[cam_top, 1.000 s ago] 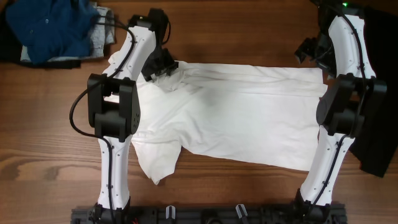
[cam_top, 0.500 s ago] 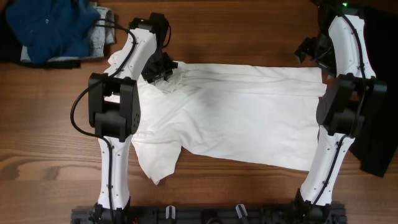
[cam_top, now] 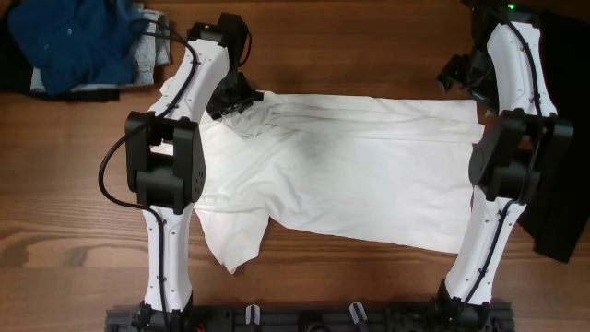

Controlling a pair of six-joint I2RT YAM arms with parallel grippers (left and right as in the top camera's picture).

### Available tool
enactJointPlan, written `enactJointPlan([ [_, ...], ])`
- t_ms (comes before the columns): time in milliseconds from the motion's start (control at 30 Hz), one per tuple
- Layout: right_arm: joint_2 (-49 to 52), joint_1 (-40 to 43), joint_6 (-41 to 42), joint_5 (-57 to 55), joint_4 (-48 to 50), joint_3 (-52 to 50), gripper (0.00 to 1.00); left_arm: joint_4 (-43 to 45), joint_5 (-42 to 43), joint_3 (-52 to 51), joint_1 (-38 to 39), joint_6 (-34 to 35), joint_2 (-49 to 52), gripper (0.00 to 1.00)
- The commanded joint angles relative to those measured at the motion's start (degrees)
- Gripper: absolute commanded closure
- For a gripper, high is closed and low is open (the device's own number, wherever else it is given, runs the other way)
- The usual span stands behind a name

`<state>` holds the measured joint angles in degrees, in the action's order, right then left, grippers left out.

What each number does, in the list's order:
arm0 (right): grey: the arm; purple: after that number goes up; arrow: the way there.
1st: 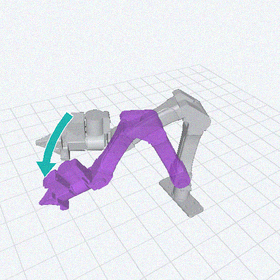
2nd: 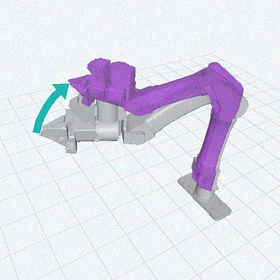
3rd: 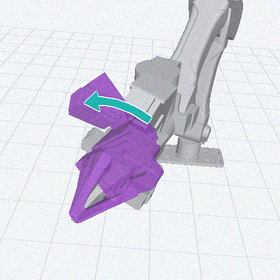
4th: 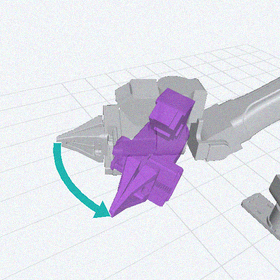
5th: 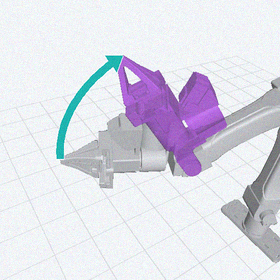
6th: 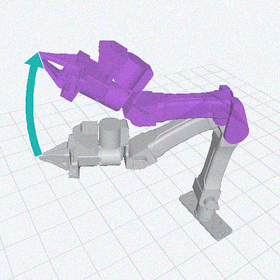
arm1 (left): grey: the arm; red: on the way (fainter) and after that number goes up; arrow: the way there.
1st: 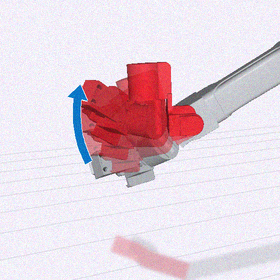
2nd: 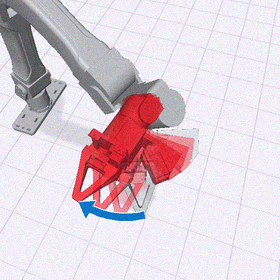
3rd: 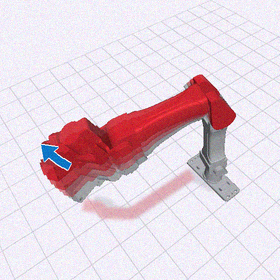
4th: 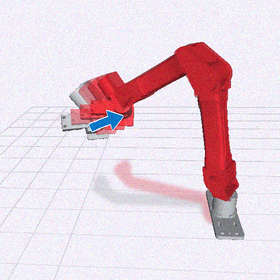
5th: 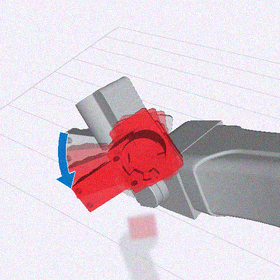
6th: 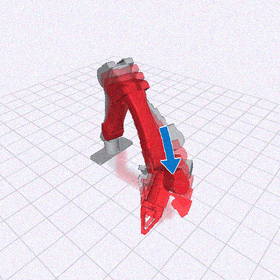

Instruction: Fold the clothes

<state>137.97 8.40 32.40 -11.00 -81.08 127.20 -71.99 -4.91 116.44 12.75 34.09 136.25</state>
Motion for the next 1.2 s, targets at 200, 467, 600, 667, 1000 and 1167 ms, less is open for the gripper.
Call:
enactJointPlan([
  [200,-1.49,0.07,-0.90,-1.01,0.11,-0.35,0.00,-0.70,-3.04,-0.61,-0.35,-0.02,-1.90,0.78],
  [467,-1.49,0.07,-0.90,-0.33,0.11,-0.35,0.00,-5.68,-8.63,-0.61,-0.39,3.34,-2.86,0.94],
  [600,-1.49,0.07,-0.92,0.55,-0.24,-0.37,0.00,-9.44,-11.10,-0.61,-0.39,5.88,-4.07,0.95],
  [667,-1.49,0.07,-0.92,0.52,-1.16,-0.37,0.00,-10.51,-11.08,-0.61,-0.39,5.88,-4.26,0.95],
  [1000,-1.49,0.07,-0.79,3.23,-3.17,-0.35,0.00,-15.89,-12.22,-0.61,-1.42,7.89,-4.26,0.96],
  [1167,-1.49,0.07,-0.26,3.76,-4.00,-0.37,0.00,-18.69,-14.49,-0.61,-3.98,9.88,-4.26,0.83],
])
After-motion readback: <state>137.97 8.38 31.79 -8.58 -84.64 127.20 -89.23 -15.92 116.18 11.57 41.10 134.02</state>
